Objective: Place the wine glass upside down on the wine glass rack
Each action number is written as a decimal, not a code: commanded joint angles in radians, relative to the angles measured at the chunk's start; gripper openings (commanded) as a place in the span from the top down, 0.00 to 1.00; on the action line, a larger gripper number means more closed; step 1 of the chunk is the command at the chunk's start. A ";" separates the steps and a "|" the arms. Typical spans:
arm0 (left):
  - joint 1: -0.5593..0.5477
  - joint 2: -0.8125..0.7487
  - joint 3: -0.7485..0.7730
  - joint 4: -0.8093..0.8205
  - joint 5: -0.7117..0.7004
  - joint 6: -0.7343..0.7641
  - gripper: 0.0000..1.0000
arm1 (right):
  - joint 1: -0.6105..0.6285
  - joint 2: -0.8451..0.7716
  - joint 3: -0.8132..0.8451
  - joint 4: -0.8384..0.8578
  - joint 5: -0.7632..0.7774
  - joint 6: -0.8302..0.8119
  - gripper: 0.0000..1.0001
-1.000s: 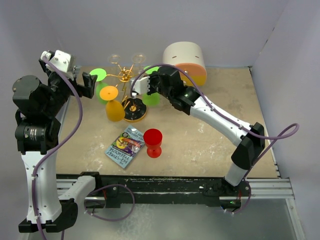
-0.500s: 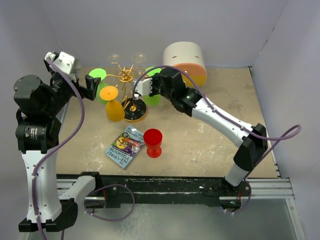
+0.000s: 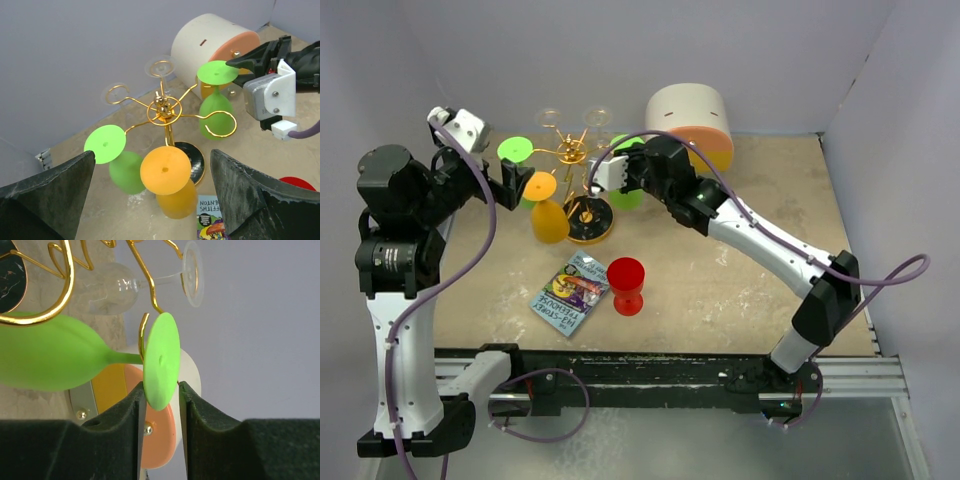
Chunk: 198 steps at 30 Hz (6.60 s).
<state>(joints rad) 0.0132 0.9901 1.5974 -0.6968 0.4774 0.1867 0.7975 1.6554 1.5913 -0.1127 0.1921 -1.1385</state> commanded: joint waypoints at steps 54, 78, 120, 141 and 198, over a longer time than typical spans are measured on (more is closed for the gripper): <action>-0.756 0.476 -0.211 -0.121 -0.176 0.434 0.29 | -0.673 -0.750 -0.730 -0.067 -0.625 0.700 0.28; -0.766 0.567 -0.076 -0.357 -0.011 0.573 1.00 | -0.688 -0.772 -0.742 -0.040 -0.601 0.721 0.22; -0.476 0.250 0.376 0.119 -0.143 -0.077 1.00 | -0.486 -0.441 -0.030 -0.011 -0.898 1.261 0.18; -0.476 0.234 0.269 0.188 -0.092 -0.073 1.00 | -0.402 -0.284 0.024 0.149 -0.861 1.513 0.48; -0.476 0.236 0.185 0.229 0.003 -0.055 1.00 | -0.402 -0.259 -0.028 0.161 -0.787 1.600 0.72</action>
<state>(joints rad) -0.4648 1.2266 1.7767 -0.5167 0.4187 0.1345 0.3878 1.3880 1.5135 0.0311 -0.6170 0.4438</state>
